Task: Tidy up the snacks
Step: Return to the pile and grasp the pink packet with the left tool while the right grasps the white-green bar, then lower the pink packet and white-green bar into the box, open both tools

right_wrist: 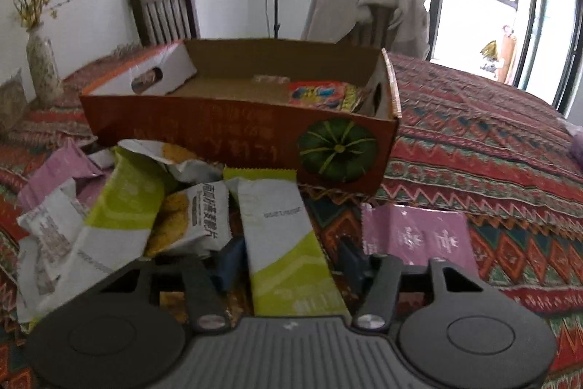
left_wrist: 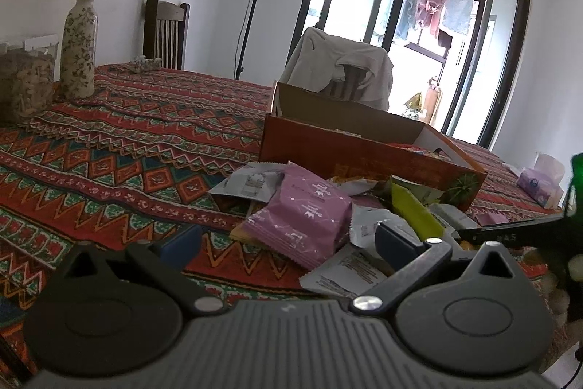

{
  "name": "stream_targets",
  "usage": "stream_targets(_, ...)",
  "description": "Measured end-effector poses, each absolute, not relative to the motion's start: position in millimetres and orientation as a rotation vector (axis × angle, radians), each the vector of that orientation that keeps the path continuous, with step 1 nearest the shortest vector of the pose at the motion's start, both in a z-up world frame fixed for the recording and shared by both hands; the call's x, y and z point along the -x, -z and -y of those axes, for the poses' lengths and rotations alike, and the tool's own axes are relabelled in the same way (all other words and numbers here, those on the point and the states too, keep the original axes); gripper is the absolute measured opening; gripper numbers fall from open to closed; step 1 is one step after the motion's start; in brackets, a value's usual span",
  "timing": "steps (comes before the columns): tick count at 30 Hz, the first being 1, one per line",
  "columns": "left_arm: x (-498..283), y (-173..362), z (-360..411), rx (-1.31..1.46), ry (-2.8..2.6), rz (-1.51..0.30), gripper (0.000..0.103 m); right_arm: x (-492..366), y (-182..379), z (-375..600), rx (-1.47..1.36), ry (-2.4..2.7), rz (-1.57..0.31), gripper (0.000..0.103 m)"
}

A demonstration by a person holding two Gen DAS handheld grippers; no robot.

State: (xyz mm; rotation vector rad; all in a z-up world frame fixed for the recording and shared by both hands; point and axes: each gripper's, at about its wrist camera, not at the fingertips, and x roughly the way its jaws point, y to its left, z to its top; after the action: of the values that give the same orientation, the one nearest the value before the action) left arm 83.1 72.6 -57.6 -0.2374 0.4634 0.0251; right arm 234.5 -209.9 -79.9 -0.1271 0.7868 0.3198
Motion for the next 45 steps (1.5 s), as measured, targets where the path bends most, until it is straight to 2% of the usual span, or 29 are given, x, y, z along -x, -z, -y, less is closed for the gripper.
stream_targets(4,-84,58,-72,0.234,-0.022,-0.469,0.103,-235,80,207,0.136,-0.342,-0.78,0.039)
stream_targets(7,-86,59,-72,0.237,-0.023,-0.477,0.103,-226,80,207,0.136,-0.329,-0.744,0.036)
stream_targets(17,-100,62,-72,0.229,-0.035,-0.506,0.103,-185,74,224,0.042,-0.243,-0.483,0.036)
stream_targets(26,-119,59,-67,0.194,-0.054,-0.507,0.103,-187,75,242,-0.049,-0.234,-0.468,0.036)
stream_targets(33,-144,56,-65,0.151,-0.111,-0.541,0.103,-181,85,234,-0.016,-0.248,-0.492,0.036)
stream_targets(36,-153,58,-63,0.132,-0.093,-0.56,0.103,-168,82,231,0.015,-0.236,-0.414,0.036)
stream_targets(40,-157,57,-49,0.061,-0.085,-0.548,0.103,-169,81,228,0.036,-0.24,-0.42,0.036)
stream_targets(42,-159,58,-44,0.039,-0.088,-0.549,0.1,-169,80,230,0.025,-0.237,-0.422,0.036)
stream_targets(45,-163,60,-42,0.041,-0.076,-0.566,0.089,-168,81,229,0.024,-0.238,-0.42,0.036)
